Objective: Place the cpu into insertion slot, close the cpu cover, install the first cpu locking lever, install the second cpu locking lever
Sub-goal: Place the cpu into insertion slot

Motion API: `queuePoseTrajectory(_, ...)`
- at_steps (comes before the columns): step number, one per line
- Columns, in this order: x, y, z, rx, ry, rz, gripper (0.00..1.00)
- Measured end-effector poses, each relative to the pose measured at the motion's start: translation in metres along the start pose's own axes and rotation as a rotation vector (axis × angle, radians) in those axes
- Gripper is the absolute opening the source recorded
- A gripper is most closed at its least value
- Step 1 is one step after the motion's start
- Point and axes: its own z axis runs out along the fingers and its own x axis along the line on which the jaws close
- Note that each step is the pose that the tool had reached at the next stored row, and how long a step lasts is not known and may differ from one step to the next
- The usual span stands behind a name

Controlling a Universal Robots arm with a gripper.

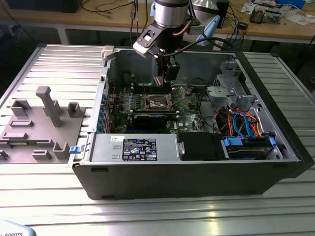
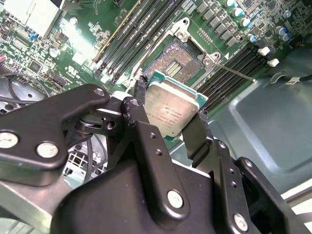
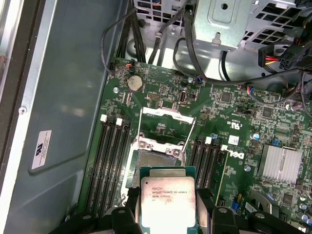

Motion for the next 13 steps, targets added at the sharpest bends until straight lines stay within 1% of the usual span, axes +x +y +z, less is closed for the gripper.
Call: queuePoseTrajectory(13,0.0000,0.0000,0.0000,0.0000,-0.0002,0.007,0.54)
